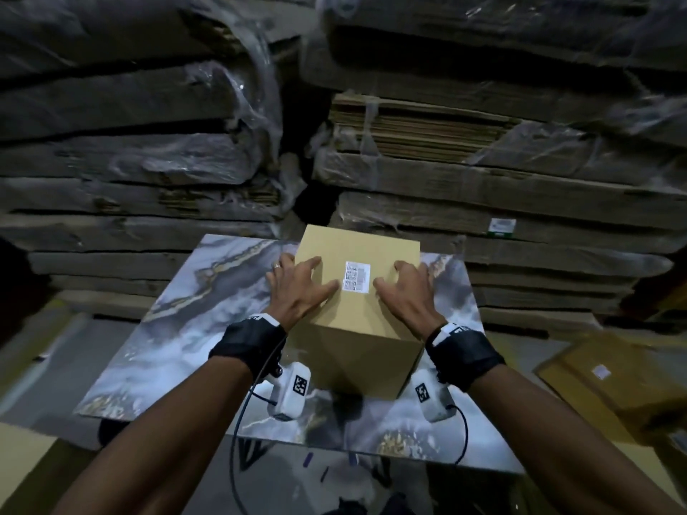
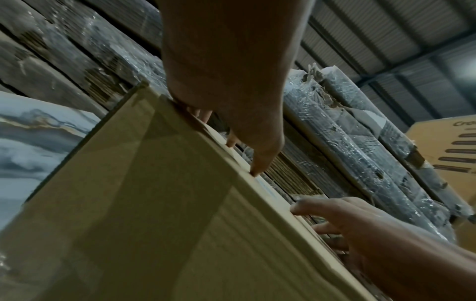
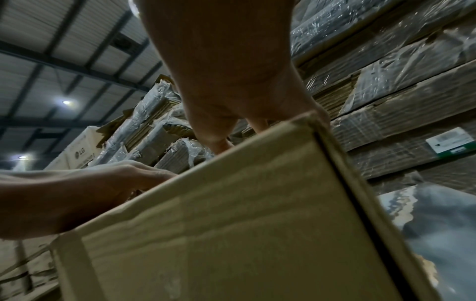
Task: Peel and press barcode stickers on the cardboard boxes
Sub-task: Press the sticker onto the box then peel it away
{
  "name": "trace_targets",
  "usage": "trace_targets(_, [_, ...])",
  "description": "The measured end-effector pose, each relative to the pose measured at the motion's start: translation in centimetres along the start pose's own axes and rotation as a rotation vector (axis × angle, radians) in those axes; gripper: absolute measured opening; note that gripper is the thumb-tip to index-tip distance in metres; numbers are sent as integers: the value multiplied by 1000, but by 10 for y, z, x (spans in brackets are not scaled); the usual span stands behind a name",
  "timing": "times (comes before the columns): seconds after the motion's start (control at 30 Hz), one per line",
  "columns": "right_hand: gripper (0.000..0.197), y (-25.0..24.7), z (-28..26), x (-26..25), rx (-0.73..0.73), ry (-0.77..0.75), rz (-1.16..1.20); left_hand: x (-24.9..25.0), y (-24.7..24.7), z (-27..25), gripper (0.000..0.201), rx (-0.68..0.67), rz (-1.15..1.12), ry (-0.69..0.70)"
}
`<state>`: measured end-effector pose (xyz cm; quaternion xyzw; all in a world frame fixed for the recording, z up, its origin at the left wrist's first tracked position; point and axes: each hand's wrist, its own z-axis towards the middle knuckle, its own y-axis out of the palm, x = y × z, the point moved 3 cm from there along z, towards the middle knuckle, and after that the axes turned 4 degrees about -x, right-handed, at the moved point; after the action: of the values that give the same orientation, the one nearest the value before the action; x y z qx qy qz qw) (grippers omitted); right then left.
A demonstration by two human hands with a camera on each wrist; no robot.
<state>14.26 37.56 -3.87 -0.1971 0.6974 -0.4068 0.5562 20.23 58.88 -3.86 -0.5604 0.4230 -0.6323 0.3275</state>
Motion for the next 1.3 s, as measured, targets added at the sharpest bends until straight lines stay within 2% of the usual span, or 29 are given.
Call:
trace_targets(0.23, [55,13,20,4,-101,-2,-107,-12,11,0,73,3,32,-34])
trace_targets(0.37, [60,7,25,7,-114,-19,-152,-5,8,5,65,-43,36,-33])
trace_targets(0.5, [60,1,32,-2,-141,-25,-233,8,-1,18,56,-110,92,38])
trace_targets(0.57, [53,0,36,-11,-146,-81,-271,15,-5,28,53,-154,107,104])
trace_targets(0.67, [44,1,47,-33,-193,-286,-274,23,-6,42,56,-262,94,174])
trace_targets(0.77, [42,6,57,-59,-320,-426,-284,27,-8,50,71,-353,56,216])
trace_targets(0.9, [40,9,64,-84,-434,-497,-425,23,-14,67,49,-397,87,189])
trace_targets(1.03, [33,16,72,-86,-437,-603,-560,11,-14,83,40,-423,136,195])
trace_targets(1.3, [25,17,70,-82,-380,-676,-484,8,-16,89,34,-475,173,202])
